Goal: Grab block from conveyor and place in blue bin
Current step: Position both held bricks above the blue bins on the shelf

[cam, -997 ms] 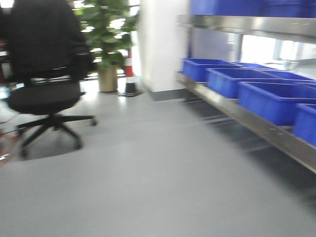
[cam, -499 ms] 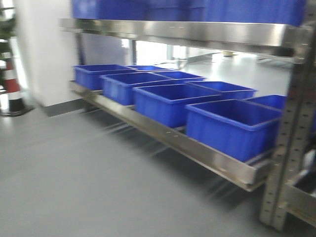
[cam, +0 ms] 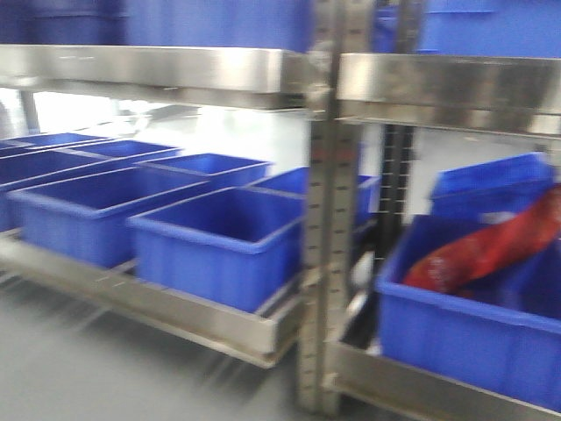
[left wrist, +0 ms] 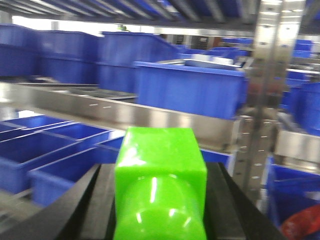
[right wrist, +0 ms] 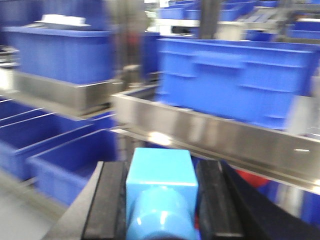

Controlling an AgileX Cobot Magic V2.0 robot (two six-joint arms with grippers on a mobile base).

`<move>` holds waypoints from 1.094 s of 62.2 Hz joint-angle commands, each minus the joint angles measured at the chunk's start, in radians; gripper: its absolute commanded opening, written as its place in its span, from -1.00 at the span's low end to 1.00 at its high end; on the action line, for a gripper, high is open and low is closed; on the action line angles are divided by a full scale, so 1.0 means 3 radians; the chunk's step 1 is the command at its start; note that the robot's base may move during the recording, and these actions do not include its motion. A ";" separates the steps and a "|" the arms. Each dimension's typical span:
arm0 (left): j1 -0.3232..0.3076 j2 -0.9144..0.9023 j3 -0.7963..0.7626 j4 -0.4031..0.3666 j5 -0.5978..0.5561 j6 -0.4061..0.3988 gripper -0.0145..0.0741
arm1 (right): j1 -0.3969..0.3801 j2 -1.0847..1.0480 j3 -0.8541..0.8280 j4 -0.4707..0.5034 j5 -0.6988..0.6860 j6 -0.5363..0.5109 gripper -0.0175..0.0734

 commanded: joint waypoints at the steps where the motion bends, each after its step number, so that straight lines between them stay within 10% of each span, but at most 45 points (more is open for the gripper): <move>1: -0.0016 -0.0006 0.0004 0.0007 -0.0068 0.0005 -0.92 | 0.0010 -0.0003 -0.0013 -0.0015 -0.0074 -0.0001 -0.97; 68: -0.0015 -0.0006 0.0004 0.0007 -0.0074 0.0005 -0.92 | 0.0010 -0.0003 -0.0013 -0.0015 -0.0081 -0.0001 -0.97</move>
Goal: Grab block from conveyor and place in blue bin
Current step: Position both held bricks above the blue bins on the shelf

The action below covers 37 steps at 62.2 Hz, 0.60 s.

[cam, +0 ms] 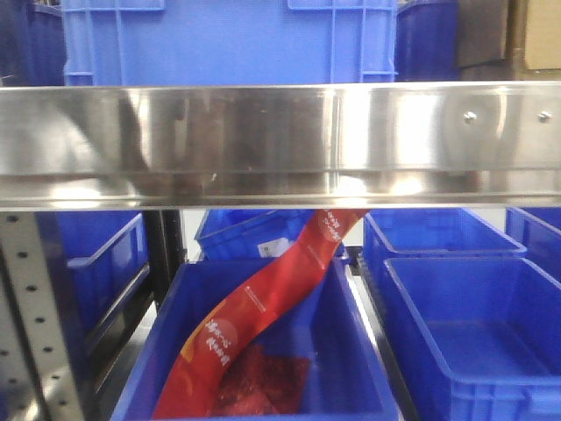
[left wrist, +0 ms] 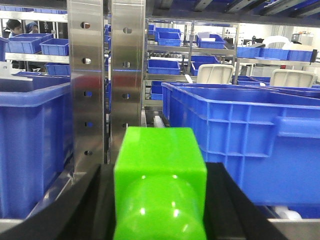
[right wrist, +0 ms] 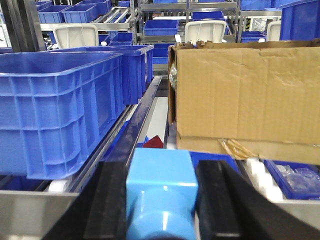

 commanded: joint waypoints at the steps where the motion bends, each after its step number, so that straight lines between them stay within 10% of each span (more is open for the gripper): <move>1: -0.0015 -0.0006 0.0004 0.0007 -0.0074 0.0005 -0.92 | 0.0010 -0.0003 -0.0013 -0.0015 -0.0075 -0.0001 -0.97; 37: -0.0015 -0.0006 0.0004 0.0007 -0.0074 0.0005 -0.92 | 0.0010 -0.0003 -0.0013 -0.0015 -0.0075 -0.0001 -0.97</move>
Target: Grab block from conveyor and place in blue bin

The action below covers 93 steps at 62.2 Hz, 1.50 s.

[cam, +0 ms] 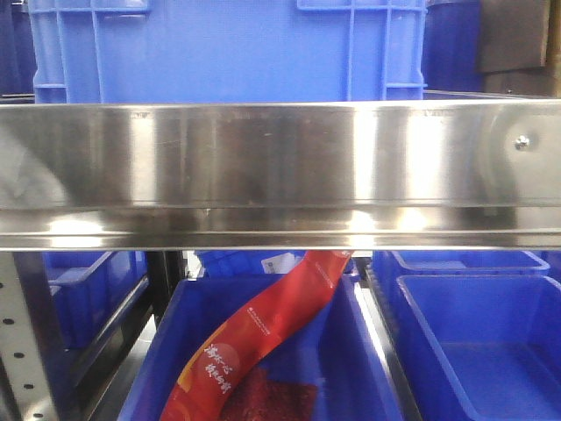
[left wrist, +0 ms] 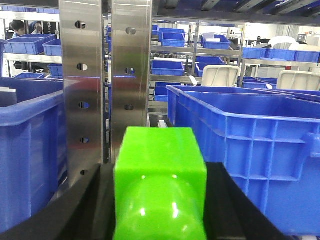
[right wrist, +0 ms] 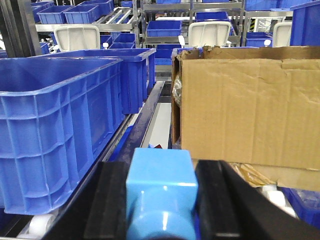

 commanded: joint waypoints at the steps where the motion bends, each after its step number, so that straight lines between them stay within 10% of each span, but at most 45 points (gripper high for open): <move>1: -0.0015 -0.0006 0.0004 0.0007 -0.0074 0.0005 -0.92 | 0.0010 -0.0003 -0.0013 -0.0015 -0.0075 -0.0001 -0.97; 68: -0.0035 0.0601 -0.0542 -0.0027 0.0050 0.0213 -0.92 | 0.0138 0.0330 -0.0310 0.0402 -0.0320 -0.0221 -0.97; 93: -0.0889 0.2212 -0.1674 -0.0035 0.0080 0.0497 -0.92 | 0.1017 0.1947 -0.1192 0.0368 -0.1142 -0.0251 -0.97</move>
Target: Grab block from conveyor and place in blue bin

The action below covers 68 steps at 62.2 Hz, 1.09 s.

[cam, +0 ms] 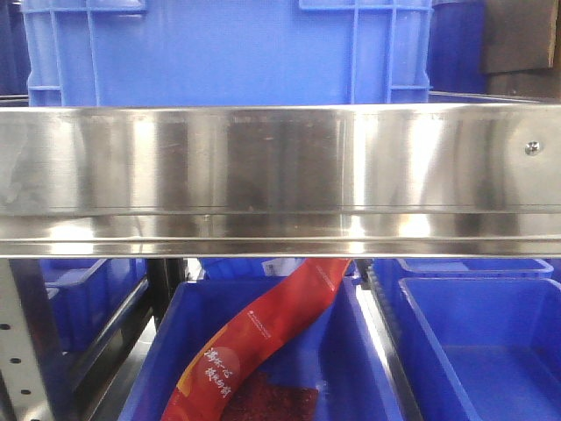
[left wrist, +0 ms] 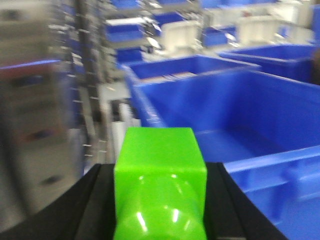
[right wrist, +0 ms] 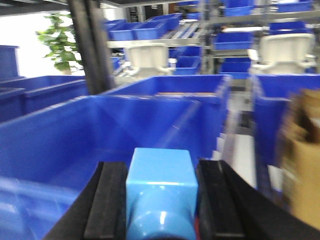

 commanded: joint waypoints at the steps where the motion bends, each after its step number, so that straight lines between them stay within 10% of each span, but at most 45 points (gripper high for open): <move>1: -0.0195 0.0320 -0.0270 -0.0029 -0.0035 0.0021 -0.92 | 0.0188 0.0351 -0.0259 -0.0027 -0.0330 -0.0031 -0.97; 26: -0.0384 0.1577 -0.1264 -0.0444 0.0001 0.0021 -0.91 | 0.0436 0.1819 -0.1434 -0.0027 -0.0359 -0.0031 -0.97; 36: -0.0384 0.1791 -0.1336 -0.0607 -0.0009 0.0021 -0.51 | 0.0436 0.2110 -0.1647 -0.0027 -0.0205 -0.0031 -0.91; 45: -0.0384 0.1858 -0.1336 -0.0607 -0.0023 0.0021 0.06 | 0.0436 0.2269 -0.1653 -0.0027 -0.0123 -0.0031 -0.35; 55: -0.0384 0.1851 -0.1336 -0.0607 -0.0029 0.0021 0.26 | 0.0436 0.2316 -0.1655 -0.0027 -0.0044 -0.0031 0.28; 68: -0.0384 0.1723 -0.1336 -0.0590 -0.0007 0.0021 -0.09 | 0.0428 0.2120 -0.1661 -0.0027 -0.0057 -0.0031 -0.14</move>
